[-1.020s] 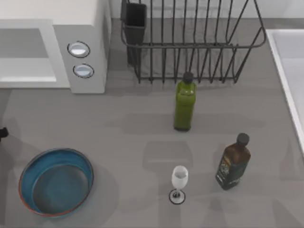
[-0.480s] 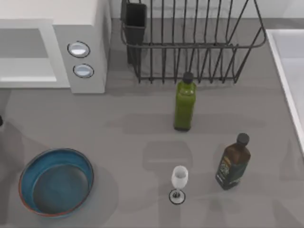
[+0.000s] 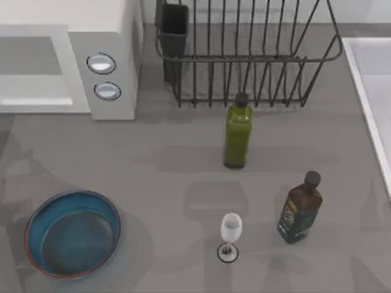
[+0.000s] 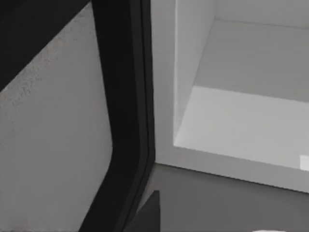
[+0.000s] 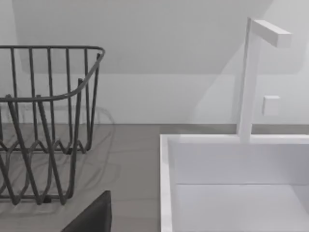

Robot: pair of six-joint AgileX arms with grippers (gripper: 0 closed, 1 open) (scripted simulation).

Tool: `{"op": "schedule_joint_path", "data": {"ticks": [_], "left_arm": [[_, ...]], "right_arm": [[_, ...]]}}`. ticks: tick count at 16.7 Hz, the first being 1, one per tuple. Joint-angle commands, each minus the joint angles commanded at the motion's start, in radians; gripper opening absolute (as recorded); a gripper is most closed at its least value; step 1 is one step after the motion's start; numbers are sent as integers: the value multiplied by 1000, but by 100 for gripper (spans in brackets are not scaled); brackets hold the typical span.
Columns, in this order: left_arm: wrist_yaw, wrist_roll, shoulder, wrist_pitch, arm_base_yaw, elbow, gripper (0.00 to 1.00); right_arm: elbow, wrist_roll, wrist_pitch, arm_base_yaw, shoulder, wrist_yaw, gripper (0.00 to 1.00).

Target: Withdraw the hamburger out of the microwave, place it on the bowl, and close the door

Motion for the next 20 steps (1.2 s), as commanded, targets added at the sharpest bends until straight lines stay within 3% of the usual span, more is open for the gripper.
{"op": "schedule_joint_path", "data": {"ticks": [8,11,15,20], "left_arm": [[-1,2,-50,-51,0,3,0],[-41,-59,-33,-112,-47,40,0],[-165,-286,23,-338,-198,162,0],[-370,-779,138,-803,-464,377,0]], "right_arm": [[0,0,0,0,0,0,100],[0,0,0,0,0,0,100],[0,0,0,0,0,0,100],[0,0,0,0,0,0,100]]}}
